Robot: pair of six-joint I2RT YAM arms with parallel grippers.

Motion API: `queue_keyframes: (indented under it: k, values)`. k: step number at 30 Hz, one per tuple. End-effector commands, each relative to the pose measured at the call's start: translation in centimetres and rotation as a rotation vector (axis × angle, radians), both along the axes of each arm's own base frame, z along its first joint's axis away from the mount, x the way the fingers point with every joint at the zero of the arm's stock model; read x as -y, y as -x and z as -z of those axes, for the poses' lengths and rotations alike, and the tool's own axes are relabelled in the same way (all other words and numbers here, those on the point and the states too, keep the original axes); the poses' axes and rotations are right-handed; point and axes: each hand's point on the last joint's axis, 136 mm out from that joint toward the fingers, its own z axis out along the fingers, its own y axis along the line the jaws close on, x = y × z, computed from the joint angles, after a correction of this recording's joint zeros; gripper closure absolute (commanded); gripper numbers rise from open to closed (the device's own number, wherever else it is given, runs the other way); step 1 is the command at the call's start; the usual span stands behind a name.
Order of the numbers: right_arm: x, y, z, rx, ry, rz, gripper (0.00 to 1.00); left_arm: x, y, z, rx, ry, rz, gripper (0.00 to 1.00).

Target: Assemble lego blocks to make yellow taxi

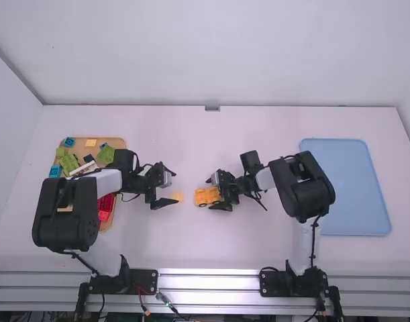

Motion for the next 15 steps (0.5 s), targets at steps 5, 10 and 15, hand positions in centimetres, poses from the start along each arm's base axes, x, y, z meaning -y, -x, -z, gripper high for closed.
queue_keyframes:
  k: [5, 10, 15]
  values:
    - [-0.4, 0.2, 1.1, -0.012, 0.052, 0.006, 0.00, 0.1, 0.9, 1.3, -0.059, 0.006, -0.033, 0.01]
    - [-0.3, 0.3, 1.2, -0.028, 0.056, 0.014, 0.00, 0.7, 1.7, 3.2, -0.015, 0.017, -0.036, 0.01]
    - [-0.1, 0.0, 1.0, -0.042, 0.050, 0.031, 0.00, 0.1, 1.2, 4.8, -0.022, 0.013, -0.120, 0.01]
